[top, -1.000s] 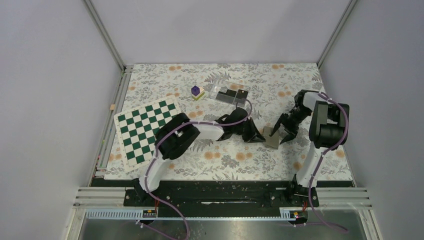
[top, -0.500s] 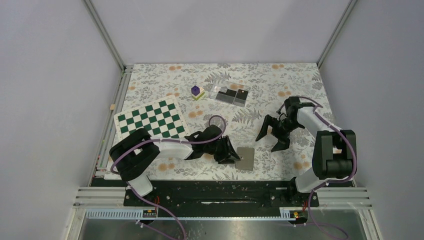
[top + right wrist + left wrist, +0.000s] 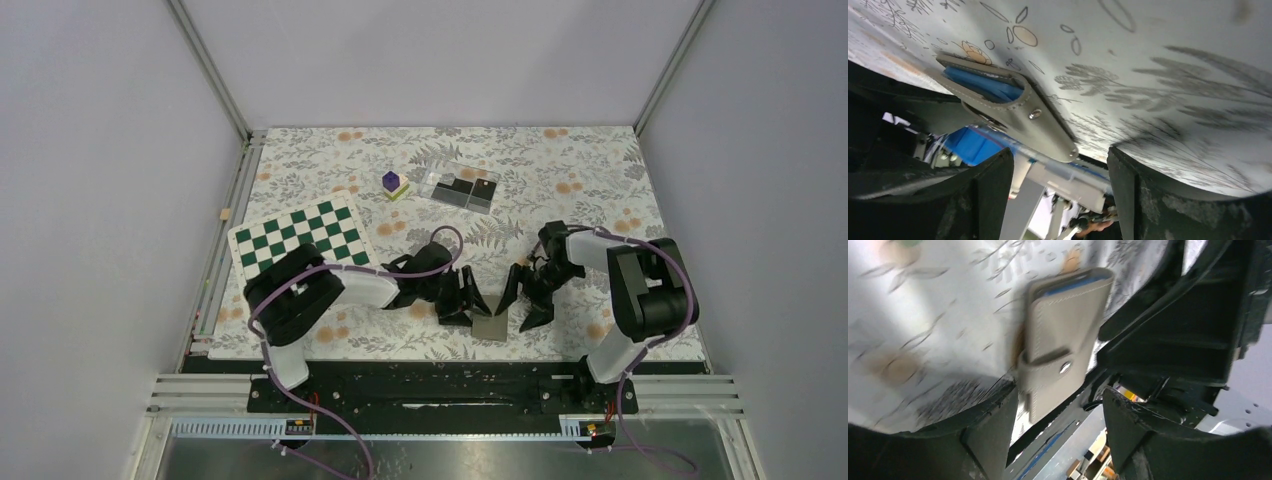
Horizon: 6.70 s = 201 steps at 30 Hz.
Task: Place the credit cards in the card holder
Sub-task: Move the card holder to the center of the board, then pick up the card holder from the center of the board, then open the card holder.
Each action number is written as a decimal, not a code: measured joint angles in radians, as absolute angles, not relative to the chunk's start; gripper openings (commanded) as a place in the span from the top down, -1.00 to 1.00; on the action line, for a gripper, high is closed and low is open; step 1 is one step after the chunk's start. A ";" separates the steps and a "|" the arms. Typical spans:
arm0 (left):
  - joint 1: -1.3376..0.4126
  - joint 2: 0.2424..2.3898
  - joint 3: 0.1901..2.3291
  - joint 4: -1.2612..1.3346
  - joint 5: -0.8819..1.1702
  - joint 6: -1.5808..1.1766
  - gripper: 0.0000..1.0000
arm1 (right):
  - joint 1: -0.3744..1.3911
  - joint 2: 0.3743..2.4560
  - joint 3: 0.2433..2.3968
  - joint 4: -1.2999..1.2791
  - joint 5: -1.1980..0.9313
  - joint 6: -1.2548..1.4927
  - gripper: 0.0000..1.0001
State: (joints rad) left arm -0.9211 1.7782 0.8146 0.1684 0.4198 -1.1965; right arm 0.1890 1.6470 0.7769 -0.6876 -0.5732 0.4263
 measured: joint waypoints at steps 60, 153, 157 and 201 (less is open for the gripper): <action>-0.884 1.191 0.749 0.005 0.405 -1.081 -0.39 | 0.250 1.087 0.691 -0.389 -1.153 0.685 1.00; -0.987 1.509 1.014 -0.327 0.277 -0.996 0.50 | 0.357 1.048 0.787 -0.791 -0.729 0.445 1.00; -0.987 1.517 1.004 -0.311 0.289 -1.004 0.84 | 0.357 1.050 0.787 -0.779 -0.744 0.452 1.00; -0.958 1.240 1.620 -1.036 0.151 -0.036 1.00 | 0.364 0.904 1.052 -0.411 -0.831 0.285 -0.99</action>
